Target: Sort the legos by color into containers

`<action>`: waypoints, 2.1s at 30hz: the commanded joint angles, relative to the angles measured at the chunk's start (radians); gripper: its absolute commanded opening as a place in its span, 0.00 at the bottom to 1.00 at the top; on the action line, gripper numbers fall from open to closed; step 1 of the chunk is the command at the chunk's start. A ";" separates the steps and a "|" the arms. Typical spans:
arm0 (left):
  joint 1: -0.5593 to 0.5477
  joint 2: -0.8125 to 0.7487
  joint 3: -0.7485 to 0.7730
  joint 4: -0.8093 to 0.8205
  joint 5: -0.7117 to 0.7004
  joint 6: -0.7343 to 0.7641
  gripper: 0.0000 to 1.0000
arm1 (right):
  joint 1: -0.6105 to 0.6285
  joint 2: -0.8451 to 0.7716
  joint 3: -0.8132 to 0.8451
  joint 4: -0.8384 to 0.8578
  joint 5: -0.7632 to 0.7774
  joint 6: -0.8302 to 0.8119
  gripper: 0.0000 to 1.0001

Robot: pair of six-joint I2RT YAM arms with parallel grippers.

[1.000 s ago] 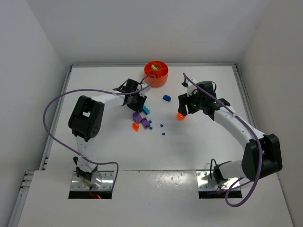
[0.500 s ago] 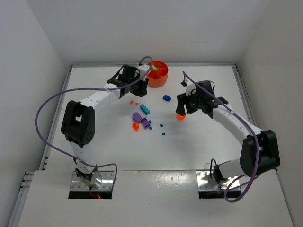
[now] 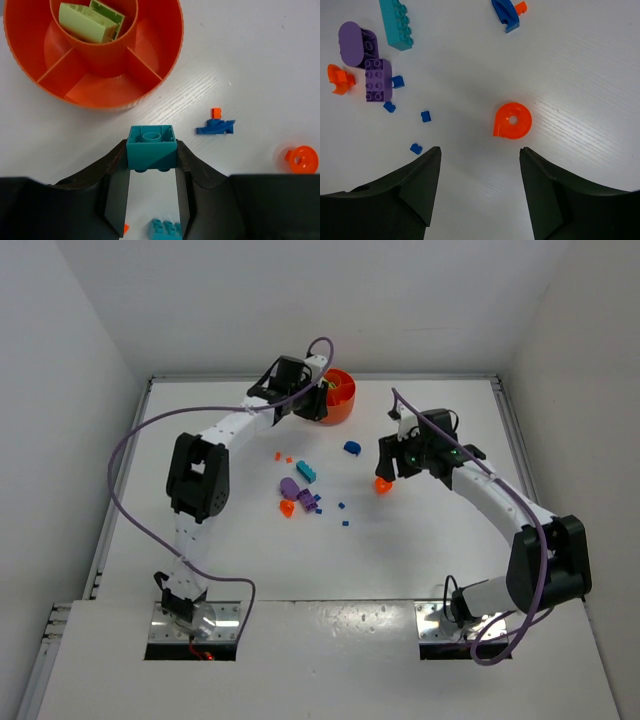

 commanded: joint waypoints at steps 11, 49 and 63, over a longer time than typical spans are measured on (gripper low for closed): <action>0.013 0.093 0.189 0.013 -0.018 -0.031 0.35 | -0.026 -0.005 0.003 0.033 -0.014 0.013 0.65; 0.026 -0.131 0.053 -0.249 0.246 0.428 0.67 | -0.063 -0.034 -0.026 0.033 -0.086 -0.009 0.68; 0.075 -0.181 -0.164 -0.646 0.439 1.106 0.64 | -0.063 -0.045 -0.029 0.032 -0.163 -0.018 0.68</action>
